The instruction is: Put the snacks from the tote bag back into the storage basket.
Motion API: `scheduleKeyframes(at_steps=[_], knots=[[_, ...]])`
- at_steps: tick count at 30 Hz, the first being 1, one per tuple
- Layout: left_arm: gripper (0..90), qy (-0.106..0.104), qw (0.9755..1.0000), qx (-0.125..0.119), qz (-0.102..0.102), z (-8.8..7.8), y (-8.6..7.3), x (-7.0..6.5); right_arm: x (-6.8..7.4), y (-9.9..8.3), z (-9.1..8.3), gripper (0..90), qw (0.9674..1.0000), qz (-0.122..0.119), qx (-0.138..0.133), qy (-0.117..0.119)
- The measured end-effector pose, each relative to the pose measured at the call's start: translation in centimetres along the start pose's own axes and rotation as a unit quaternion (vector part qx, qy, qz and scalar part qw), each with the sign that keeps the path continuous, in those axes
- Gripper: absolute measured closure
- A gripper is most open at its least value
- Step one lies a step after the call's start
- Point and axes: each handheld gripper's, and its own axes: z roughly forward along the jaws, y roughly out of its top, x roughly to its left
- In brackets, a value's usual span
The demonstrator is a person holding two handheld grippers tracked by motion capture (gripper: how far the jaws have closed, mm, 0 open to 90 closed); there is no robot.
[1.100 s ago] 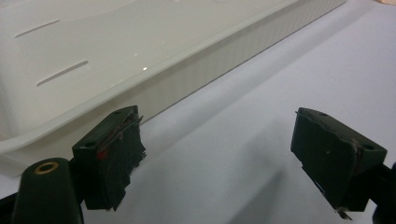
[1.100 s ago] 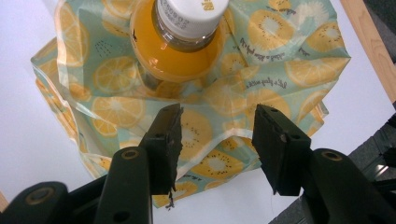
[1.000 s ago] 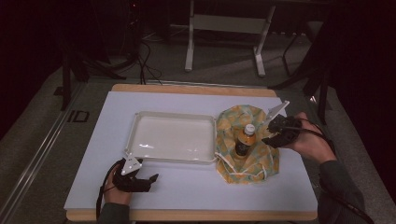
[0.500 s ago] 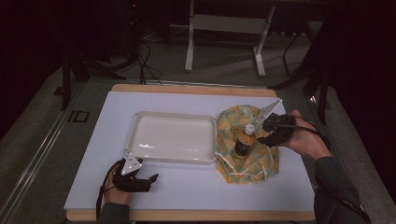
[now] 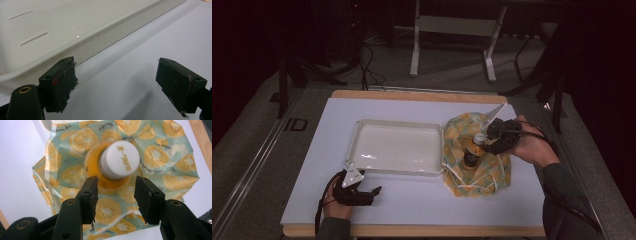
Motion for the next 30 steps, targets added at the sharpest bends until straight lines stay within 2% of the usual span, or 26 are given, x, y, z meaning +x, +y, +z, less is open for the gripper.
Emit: scheduleKeyframes(at_steps=[8,17,20,30], knots=[[16.7,0.0,1.0,0.002,0.001,0.0,0.0,0.0,-0.4,0.6,0.3,56.7,0.9999,0.009,-0.002,0.01],[16.7,0.002,1.0,0.003,0.001,0.1,0.0,0.0,-0.6,1.3,0.5,55.5,0.9998,0.019,0.003,0.01],[16.7,0.001,1.0,0.004,0.001,0.1,0.0,0.0,-0.8,1.4,0.6,54.9,0.9995,0.029,0.003,0.013],[16.7,0.001,1.0,0.006,0.003,0.1,0.1,-0.1,-1.1,2.2,1.1,55.6,0.9988,0.035,0.015,0.03]])
